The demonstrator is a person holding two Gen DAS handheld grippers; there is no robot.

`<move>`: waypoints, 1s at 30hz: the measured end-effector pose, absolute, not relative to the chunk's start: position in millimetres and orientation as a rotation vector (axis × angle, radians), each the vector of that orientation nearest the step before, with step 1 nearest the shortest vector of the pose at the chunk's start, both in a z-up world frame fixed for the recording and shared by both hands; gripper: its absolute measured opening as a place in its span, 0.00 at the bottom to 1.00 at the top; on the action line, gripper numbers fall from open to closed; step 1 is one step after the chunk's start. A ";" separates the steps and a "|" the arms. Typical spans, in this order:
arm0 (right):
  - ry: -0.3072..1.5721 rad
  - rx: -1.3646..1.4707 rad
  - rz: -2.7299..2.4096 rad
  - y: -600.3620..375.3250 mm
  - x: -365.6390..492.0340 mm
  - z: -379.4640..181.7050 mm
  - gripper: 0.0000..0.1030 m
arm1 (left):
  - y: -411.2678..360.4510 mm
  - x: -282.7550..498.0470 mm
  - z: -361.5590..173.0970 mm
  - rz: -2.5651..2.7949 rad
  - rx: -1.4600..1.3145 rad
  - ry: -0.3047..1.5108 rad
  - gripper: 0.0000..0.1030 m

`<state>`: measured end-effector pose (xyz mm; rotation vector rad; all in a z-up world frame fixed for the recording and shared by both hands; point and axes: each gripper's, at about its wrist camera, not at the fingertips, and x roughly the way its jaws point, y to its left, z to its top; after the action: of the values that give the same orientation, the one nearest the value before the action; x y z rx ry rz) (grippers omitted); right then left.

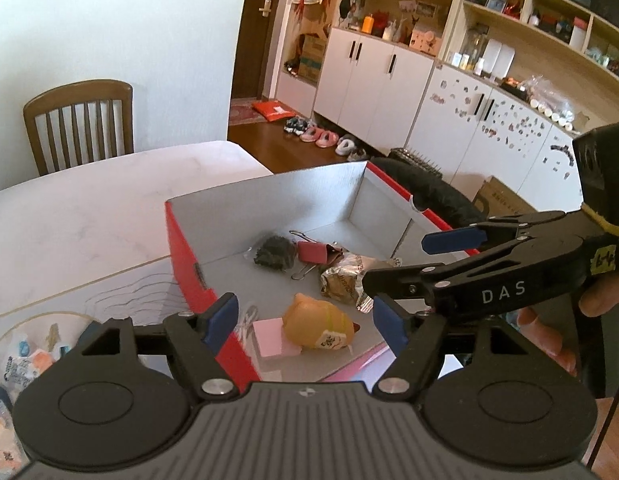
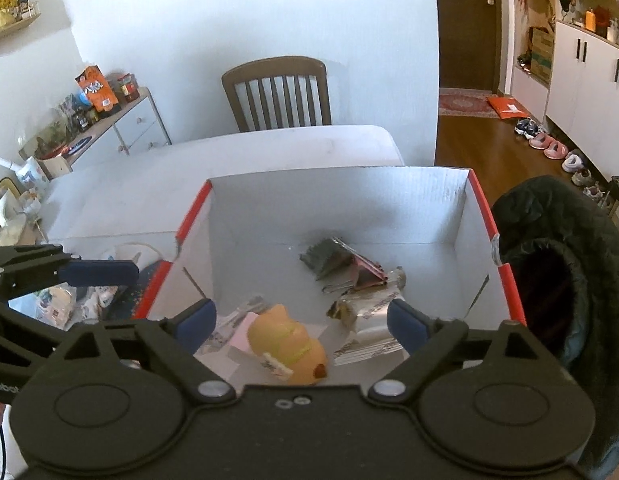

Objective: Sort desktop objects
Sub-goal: 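Withdraw both tools from the box back toward the lazy susan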

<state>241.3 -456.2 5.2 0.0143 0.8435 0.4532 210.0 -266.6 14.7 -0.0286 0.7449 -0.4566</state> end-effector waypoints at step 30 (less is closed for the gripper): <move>0.803 -0.017 0.488 -288.8 172.7 25.0 0.95 | -58.2 138.5 6.2 -0.301 -0.096 0.718 0.98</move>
<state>172.7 -288.8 25.0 -0.0172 0.8028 0.4881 138.5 -58.2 6.2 -0.0955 0.7176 -0.3012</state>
